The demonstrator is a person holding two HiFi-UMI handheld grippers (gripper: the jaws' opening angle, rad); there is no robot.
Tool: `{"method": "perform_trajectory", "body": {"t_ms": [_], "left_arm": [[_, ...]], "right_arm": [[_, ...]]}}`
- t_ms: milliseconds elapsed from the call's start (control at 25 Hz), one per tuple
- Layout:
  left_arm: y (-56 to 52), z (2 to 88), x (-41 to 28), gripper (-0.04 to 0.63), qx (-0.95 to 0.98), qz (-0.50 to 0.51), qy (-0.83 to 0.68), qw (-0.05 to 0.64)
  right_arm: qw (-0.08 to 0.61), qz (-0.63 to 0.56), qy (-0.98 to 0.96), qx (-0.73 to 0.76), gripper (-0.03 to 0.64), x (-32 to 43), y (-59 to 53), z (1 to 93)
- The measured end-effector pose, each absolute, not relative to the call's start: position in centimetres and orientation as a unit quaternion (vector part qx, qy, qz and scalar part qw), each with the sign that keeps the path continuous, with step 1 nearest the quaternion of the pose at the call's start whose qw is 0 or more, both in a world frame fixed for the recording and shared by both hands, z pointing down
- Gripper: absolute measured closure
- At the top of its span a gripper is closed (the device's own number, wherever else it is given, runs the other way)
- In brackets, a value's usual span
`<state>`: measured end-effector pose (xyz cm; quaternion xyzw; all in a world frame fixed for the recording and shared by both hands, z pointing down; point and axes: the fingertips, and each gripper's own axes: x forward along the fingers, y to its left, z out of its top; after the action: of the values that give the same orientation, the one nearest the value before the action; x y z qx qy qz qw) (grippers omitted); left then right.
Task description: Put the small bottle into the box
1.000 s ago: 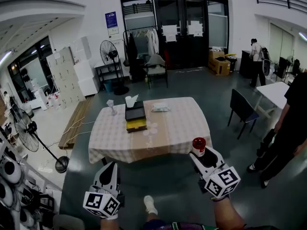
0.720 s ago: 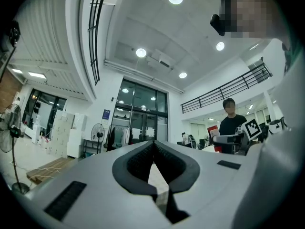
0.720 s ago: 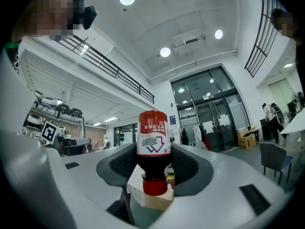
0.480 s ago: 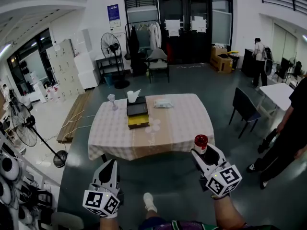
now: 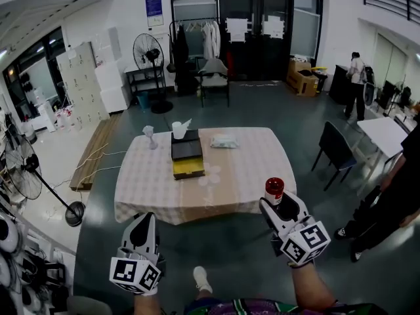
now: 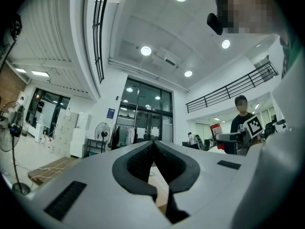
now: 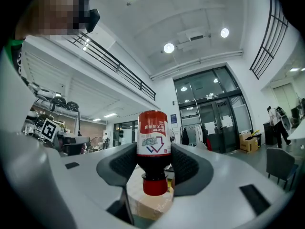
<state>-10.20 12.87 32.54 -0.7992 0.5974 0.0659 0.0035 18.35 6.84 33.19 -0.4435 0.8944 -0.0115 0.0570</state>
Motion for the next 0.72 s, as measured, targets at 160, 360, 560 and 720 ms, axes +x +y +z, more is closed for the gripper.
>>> {"method": "perform_trajectory", "body": {"t_ms": [160, 360, 560, 720], "left_arm": [[8.0, 31.9, -11.7, 0.572, -0.800, 0.063, 0.597, 0.003], [2.2, 31.8, -14.5, 0.572, -0.806, 0.061, 0.589, -0.002], [-3.0, 32.9, -18.4, 0.572, -0.812, 0.062, 0.580, -0.012], [-6.5, 33.9, -21.4, 0.572, -0.815, 0.060, 0.577, -0.017]], "right_arm": [[0.059, -0.010, 0.894, -0.444, 0.391, 16.7, 2.1, 32.5], [0.062, -0.014, 0.890, -0.451, 0.391, 14.0, -3.3, 32.1], [0.060, -0.010, 0.887, -0.458, 0.390, 9.9, -8.4, 32.2], [0.070, -0.023, 0.886, -0.459, 0.390, 6.8, -12.1, 32.2]]}}
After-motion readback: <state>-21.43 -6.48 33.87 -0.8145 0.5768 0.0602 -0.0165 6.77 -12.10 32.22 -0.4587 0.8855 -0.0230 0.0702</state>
